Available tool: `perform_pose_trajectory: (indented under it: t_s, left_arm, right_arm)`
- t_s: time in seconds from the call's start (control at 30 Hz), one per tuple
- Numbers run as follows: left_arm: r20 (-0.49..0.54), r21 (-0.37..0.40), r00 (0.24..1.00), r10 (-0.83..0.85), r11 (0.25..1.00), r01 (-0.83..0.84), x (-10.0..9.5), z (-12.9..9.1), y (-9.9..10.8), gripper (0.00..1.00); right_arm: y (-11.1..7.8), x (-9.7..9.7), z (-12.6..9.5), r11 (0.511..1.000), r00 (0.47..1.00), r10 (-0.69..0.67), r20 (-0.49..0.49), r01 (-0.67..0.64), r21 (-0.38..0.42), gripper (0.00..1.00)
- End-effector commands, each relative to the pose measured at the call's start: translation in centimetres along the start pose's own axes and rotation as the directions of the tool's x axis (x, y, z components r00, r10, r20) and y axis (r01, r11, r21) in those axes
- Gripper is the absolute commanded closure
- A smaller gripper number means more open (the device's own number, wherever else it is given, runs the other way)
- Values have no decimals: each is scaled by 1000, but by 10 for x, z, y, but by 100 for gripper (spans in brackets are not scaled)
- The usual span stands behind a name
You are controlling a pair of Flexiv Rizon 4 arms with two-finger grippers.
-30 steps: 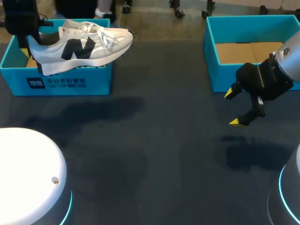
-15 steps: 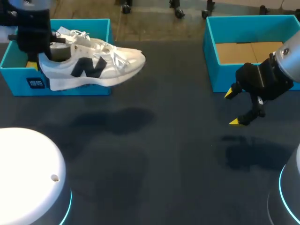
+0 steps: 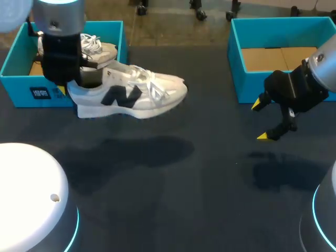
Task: Take the shoe out of the shoebox, open the shoe tongue, remove and reinsert the insole, then place the shoe into the shoebox
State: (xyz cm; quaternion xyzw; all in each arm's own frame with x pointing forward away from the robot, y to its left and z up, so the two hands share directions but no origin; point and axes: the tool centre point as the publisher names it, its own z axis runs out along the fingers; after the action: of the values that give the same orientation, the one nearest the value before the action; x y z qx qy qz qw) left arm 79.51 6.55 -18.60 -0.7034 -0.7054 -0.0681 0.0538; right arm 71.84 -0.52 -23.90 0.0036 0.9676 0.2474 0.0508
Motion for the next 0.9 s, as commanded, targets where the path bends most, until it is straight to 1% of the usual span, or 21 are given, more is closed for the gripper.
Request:
perform_pose_trajectory:
  t_s: [0.03, 0.2, 0.23, 0.47, 0.63, 0.67, 0.73, 0.77, 0.9]
  left_arm:
    - [-18, -79, 1000, -3, 997, 1, -15, 6, -11, 100]
    - [-22, -91, 1000, 5, 996, -7, -31, 8, -23, 100]
    - [-13, -79, 1000, 20, 997, -21, -37, 7, -25, 100]
    - [-12, -99, 999, 30, 995, -31, -65, 6, -38, 100]
    - [6, -96, 1000, 6, 995, -5, -78, 3, -41, 100]
    - [6, -96, 1000, 6, 995, -5, -78, 3, -41, 100]
    - [-8, -91, 999, -32, 995, 31, -85, 5, -43, 100]
    - [-20, -92, 998, -60, 994, 58, -87, 6, -44, 100]
    - [-20, -92, 998, -60, 994, 58, -87, 6, -44, 100]
  right_arm:
    - [0, 1, 0, 1000, 1000, 0, 2, 0, 2, 0]
    - [0, 1, 0, 1000, 1000, 0, 2, 0, 2, 0]
    - [0, 1, 0, 1000, 1000, 0, 2, 0, 2, 0]
    - [0, 1, 0, 1000, 1000, 0, 2, 0, 2, 0]
    - [0, 1, 0, 1000, 1000, 0, 2, 0, 2, 0]
    - [0, 1, 0, 1000, 1000, 0, 2, 0, 2, 0]
    - [0, 1, 0, 1000, 1000, 0, 2, 0, 2, 0]
    - [0, 1, 0, 1000, 1000, 0, 2, 0, 2, 0]
    - [0, 1, 0, 1000, 1000, 0, 2, 0, 2, 0]
